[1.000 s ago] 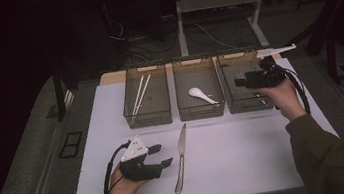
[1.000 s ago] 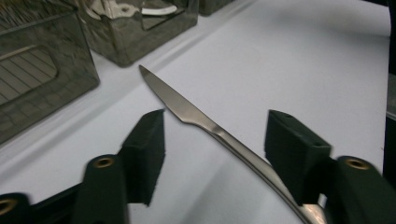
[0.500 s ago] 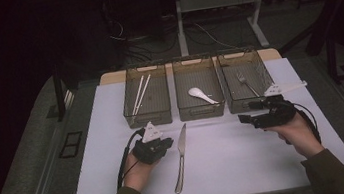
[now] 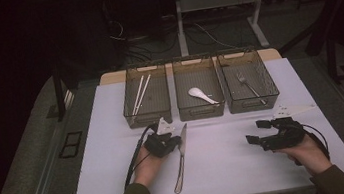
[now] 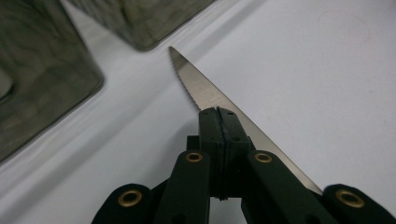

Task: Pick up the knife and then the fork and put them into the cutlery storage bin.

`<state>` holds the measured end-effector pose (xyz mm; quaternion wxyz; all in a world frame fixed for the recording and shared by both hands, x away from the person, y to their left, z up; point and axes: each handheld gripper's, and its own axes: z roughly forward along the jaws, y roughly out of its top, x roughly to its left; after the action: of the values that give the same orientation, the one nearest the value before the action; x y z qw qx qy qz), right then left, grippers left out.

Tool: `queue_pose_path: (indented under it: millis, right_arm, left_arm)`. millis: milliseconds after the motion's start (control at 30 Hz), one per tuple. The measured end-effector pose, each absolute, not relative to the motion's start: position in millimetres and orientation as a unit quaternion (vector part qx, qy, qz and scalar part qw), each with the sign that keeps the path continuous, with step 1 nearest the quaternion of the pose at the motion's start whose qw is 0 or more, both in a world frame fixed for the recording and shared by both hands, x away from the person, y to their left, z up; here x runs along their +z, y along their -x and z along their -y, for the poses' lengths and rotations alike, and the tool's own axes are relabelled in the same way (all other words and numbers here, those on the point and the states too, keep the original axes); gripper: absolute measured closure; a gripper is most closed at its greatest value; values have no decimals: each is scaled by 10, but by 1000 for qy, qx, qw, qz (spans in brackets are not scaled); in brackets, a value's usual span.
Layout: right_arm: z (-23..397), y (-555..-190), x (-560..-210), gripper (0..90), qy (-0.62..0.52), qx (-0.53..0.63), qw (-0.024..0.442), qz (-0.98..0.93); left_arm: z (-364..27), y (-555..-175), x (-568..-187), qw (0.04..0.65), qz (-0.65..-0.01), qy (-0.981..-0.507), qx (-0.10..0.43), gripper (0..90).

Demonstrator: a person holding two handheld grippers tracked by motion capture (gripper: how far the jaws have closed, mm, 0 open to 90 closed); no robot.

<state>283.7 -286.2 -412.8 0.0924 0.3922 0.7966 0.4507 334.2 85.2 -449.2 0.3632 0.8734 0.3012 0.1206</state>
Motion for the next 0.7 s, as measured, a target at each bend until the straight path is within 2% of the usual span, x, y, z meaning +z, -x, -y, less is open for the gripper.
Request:
queue_pose_path:
  millis: [367, 600, 700]
  right_arm:
    - [2830, -2839, -4146, 242, -390, 450, 89, -799]
    - [2836, -2835, -4140, 241, -391, 453, 86, -797]
    - [2829, -2837, -4144, 239, -389, 451, 86, -799]
  left_arm:
    - [-549, -3295, -4499, 381, -237, -889, 88, 889]
    - [-801, -3087, -4311, 390, -230, -887, 96, 703]
    - [-942, -2941, -4294, 398, -236, -883, 82, 658]
